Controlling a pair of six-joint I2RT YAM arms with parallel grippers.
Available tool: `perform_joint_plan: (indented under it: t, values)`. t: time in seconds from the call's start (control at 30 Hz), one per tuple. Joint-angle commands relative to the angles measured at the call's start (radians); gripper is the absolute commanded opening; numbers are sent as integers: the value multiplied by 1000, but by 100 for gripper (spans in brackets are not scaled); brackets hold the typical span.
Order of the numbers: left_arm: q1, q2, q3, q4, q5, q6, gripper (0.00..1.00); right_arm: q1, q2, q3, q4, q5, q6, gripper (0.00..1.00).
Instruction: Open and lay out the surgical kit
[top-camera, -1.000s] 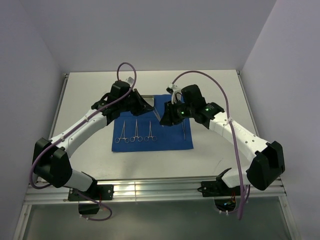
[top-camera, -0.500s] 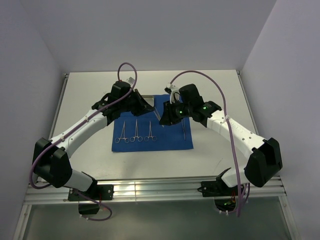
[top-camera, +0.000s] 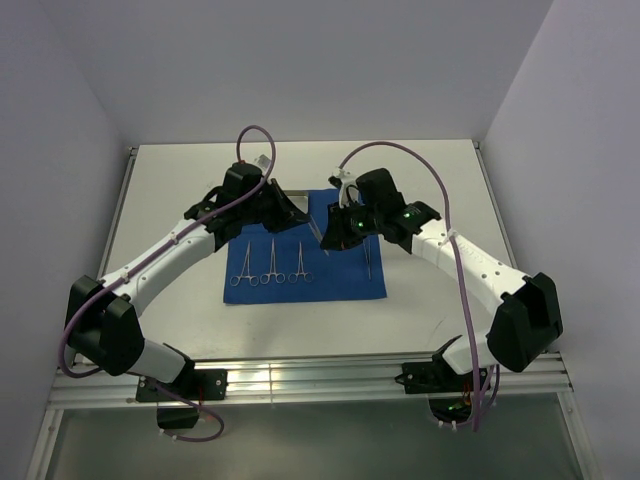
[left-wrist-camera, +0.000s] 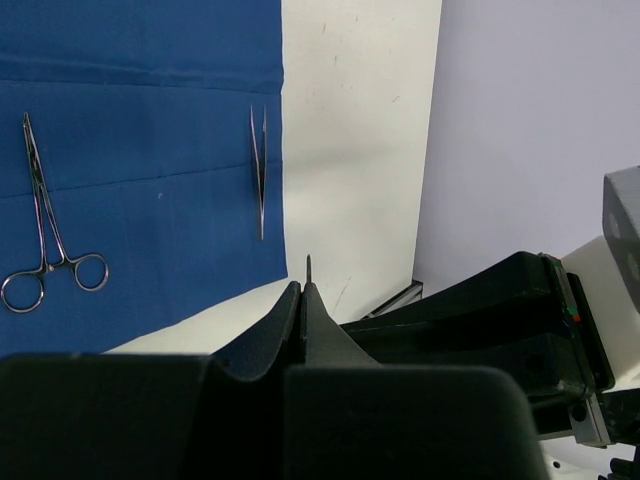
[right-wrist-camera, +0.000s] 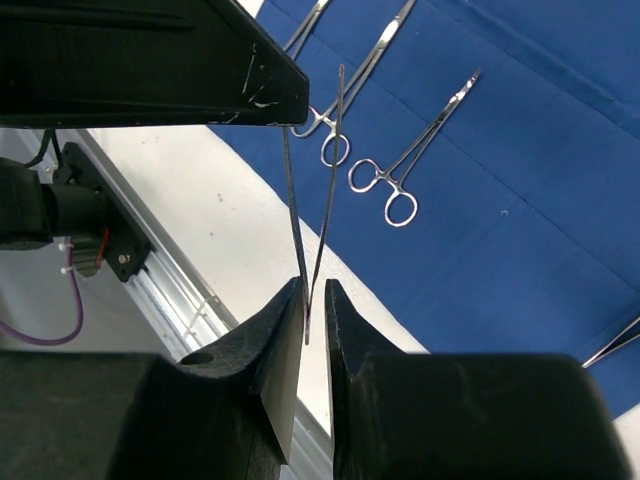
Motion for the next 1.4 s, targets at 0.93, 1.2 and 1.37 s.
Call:
perform_joint_plan:
  t: [0.93,1.2,1.37]
  values:
    - [103,-154,38,14,-159,340,99,-6,-106,-294,-22,377,190,0]
    - [182,-128,33,-16,-164,325,99,-4,73,-178,-70,528,276,0]
    - [198,-112,41,4,-157,326,99,-4,136,-115,-73,543,287,0]
